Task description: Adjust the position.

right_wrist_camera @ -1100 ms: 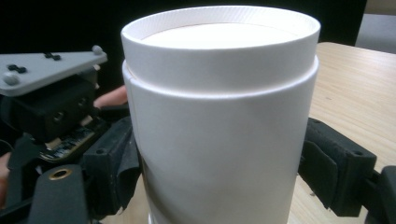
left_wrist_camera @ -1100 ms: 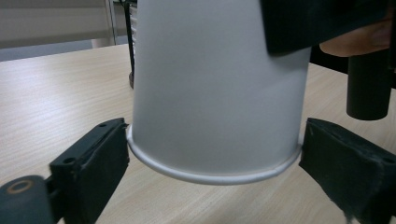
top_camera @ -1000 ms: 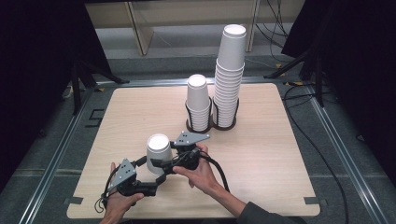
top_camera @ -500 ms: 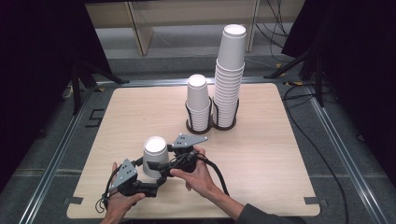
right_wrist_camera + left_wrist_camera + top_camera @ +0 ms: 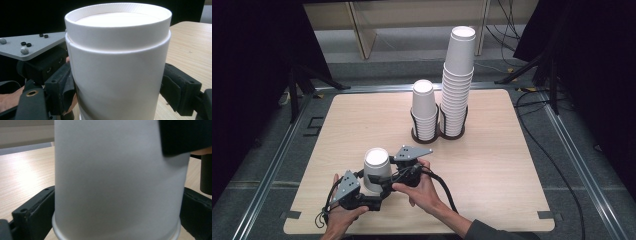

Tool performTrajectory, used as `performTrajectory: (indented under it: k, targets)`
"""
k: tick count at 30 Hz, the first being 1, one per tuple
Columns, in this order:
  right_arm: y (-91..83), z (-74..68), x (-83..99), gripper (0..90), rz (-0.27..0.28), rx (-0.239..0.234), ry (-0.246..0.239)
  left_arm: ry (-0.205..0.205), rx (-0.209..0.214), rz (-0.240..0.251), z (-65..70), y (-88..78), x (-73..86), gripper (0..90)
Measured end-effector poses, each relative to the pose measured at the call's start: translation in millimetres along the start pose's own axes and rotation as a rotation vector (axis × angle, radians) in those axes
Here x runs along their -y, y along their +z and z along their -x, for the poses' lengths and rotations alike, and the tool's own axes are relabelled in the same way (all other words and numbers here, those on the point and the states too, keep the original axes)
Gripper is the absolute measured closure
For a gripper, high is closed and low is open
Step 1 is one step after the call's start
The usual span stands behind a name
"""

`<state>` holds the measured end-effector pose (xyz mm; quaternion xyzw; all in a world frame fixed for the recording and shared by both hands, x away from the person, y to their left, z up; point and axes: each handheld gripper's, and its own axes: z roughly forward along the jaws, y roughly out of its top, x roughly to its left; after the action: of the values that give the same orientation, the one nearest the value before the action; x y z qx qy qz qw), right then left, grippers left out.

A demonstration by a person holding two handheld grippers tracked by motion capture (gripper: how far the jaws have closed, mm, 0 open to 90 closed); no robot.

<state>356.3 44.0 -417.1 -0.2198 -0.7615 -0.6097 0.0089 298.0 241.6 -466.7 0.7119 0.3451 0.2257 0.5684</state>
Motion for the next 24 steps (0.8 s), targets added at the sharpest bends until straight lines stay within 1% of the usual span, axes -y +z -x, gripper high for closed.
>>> performTrajectory:
  k: [2,4,5,6,7,8,9,10,13,14,15,16,17,18,19,20,21,23,24]
  targets:
    - [0.1,-0.7,0.1,20.9,-0.001,-0.002,0.003,-0.003,0.005,0.009,-0.3,0.9,0.4,0.0]
    - [1.7,-2.2,1.2,20.9,0.005,-0.022,0.015,-0.007,0.008,0.008,-0.1,1.6,0.5,0.0]
    - [1.3,-4.4,1.4,20.9,-0.002,-0.021,0.035,-0.006,0.002,-0.004,0.1,0.8,0.1,0.0]
    - [1.8,-4.5,1.3,20.9,0.004,-0.023,0.019,-0.007,0.004,-0.001,0.0,1.0,0.2,0.0]
    - [3.4,-3.2,1.4,20.9,0.012,-0.019,-0.012,-0.009,0.005,0.001,-0.2,0.8,0.3,0.0]
    - [3.4,-3.2,1.4,20.9,0.012,-0.019,-0.012,-0.009,0.005,0.001,-0.2,0.8,0.3,0.0]
    - [2.4,-5.4,1.1,20.9,-0.004,-0.026,0.013,-0.007,0.002,-0.011,-0.4,-0.5,0.0,0.0]
    - [2.1,-5.1,0.6,20.7,-0.004,-0.034,0.017,-0.013,0.010,-0.002,-0.6,0.1,0.2,0.0]
    - [1.7,-5.0,0.5,20.0,-0.007,-0.033,0.021,-0.018,0.010,-0.006,0.4,0.3,0.5,1.4]
    - [1.9,-4.0,0.6,18.9,0.003,-0.020,0.012,-0.015,0.014,-0.004,-0.1,0.1,0.8,2.3]
    - [1.9,-4.0,0.6,18.9,0.003,-0.020,0.012,-0.015,0.014,-0.004,-0.1,0.1,0.8,3.1]
    - [0.9,-2.9,-0.8,18.3,0.006,-0.022,-0.004,-0.010,0.021,0.001,-0.9,-0.3,0.4,4.1]
    - [-0.4,-1.7,-1.8,18.0,0.009,-0.003,-0.027,-0.010,0.014,-0.017,-0.6,-2.4,-0.8,4.8]
    - [-0.4,-1.7,-1.8,18.0,0.009,-0.003,-0.027,-0.010,0.014,-0.017,-0.6,-2.4,-0.8,5.4]
    - [-2.7,-2.4,-5.0,16.9,-0.001,-0.026,0.011,-0.005,0.023,0.002,-0.8,-1.4,-0.5,6.2]
    - [-2.7,-2.4,-5.0,16.9,-0.001,-0.026,0.011,0.004,0.021,-0.002,-0.7,-2.0,-0.7,6.2]
    - [-5.1,1.1,-10.0,16.0,0.023,-0.008,-0.035,0.014,0.032,0.002,0.3,-1.2,-0.7,7.2]
    - [-7.0,1.0,-12.3,15.9,0.018,-0.012,-0.026,0.020,0.032,-0.002,1.4,-1.2,-0.9,7.9]
    - [-11.3,2.3,-18.7,15.8,0.013,-0.022,-0.020,0.043,0.033,-0.009,2.9,-1.5,-1.5,8.2]
